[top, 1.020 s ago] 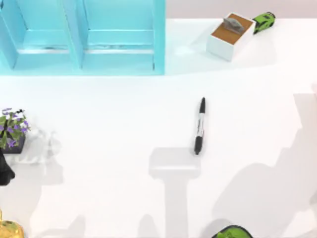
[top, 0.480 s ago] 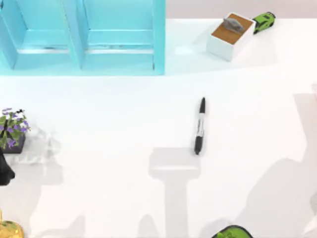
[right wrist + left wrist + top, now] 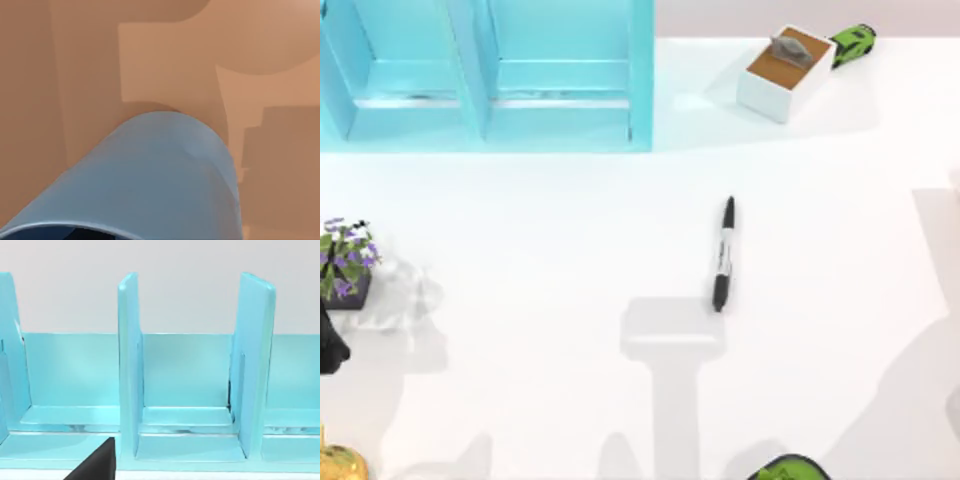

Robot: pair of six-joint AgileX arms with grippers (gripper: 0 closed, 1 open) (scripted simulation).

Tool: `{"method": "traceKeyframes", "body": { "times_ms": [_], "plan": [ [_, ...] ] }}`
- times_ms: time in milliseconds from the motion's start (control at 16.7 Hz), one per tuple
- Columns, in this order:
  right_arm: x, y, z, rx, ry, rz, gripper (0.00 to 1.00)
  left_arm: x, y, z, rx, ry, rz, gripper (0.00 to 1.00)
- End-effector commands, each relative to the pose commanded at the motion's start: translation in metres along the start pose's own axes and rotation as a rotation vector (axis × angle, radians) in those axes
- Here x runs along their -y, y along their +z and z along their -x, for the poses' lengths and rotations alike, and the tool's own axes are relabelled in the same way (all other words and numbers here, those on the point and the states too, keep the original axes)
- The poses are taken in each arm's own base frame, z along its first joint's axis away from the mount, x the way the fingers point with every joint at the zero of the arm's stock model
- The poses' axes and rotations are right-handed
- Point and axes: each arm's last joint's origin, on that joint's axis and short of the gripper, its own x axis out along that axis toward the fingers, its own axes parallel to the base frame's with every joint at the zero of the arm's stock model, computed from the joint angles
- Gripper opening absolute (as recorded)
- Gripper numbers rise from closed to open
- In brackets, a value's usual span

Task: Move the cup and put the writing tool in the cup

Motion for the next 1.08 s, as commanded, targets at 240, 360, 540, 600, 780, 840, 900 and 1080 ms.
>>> {"method": "traceKeyframes", "body": {
  "times_ms": [240, 360, 540, 600, 780, 840, 900, 1080],
  "plan": [
    [0.0, 0.0, 0.0, 0.0, 0.0, 0.0, 0.85, 0.0, 0.0, 0.0, 0.0, 0.0, 0.0, 1.0],
    [0.0, 0.0, 0.0, 0.0, 0.0, 0.0, 0.7, 0.0, 0.0, 0.0, 0.0, 0.0, 0.0, 1.0],
    [0.0, 0.0, 0.0, 0.0, 0.0, 0.0, 0.47, 0.0, 0.0, 0.0, 0.0, 0.0, 0.0, 1.0],
    [0.0, 0.0, 0.0, 0.0, 0.0, 0.0, 0.4, 0.0, 0.0, 0.0, 0.0, 0.0, 0.0, 1.0],
    [0.0, 0.0, 0.0, 0.0, 0.0, 0.0, 0.17, 0.0, 0.0, 0.0, 0.0, 0.0, 0.0, 1.0],
    [0.0, 0.0, 0.0, 0.0, 0.0, 0.0, 0.1, 0.0, 0.0, 0.0, 0.0, 0.0, 0.0, 1.0],
    [0.0, 0.0, 0.0, 0.0, 0.0, 0.0, 0.02, 0.0, 0.0, 0.0, 0.0, 0.0, 0.0, 1.0],
    [0.0, 0.0, 0.0, 0.0, 0.0, 0.0, 0.0, 0.0, 0.0, 0.0, 0.0, 0.0, 0.0, 1.0]
  ]
}}
